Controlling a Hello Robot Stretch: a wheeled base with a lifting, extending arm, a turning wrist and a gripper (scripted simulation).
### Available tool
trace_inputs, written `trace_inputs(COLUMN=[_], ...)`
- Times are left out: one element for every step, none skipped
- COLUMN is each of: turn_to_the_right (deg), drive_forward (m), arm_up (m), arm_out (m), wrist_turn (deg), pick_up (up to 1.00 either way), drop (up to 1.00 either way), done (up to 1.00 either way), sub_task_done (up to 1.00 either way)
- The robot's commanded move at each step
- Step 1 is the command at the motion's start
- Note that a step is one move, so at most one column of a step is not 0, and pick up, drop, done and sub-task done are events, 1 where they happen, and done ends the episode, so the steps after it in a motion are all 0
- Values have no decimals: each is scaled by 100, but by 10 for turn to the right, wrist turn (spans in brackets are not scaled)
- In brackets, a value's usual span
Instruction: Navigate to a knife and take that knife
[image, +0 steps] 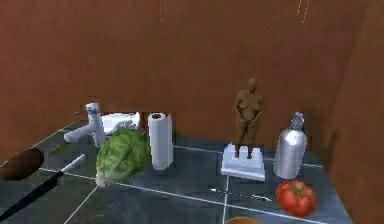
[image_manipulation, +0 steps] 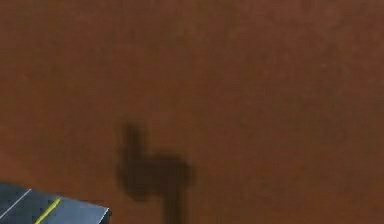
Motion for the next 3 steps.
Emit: trace_inputs(turn_to_the_right=[-450,-300,0], drive_forward=[0,0,95], arm_up=[0,0,0], arm_out=[0,0,0], wrist_turn=[0,0,0], pick_up=[0,0,0], drop=[0,0,0], done=[0,0,0], sub_task_done=[0,0,0])
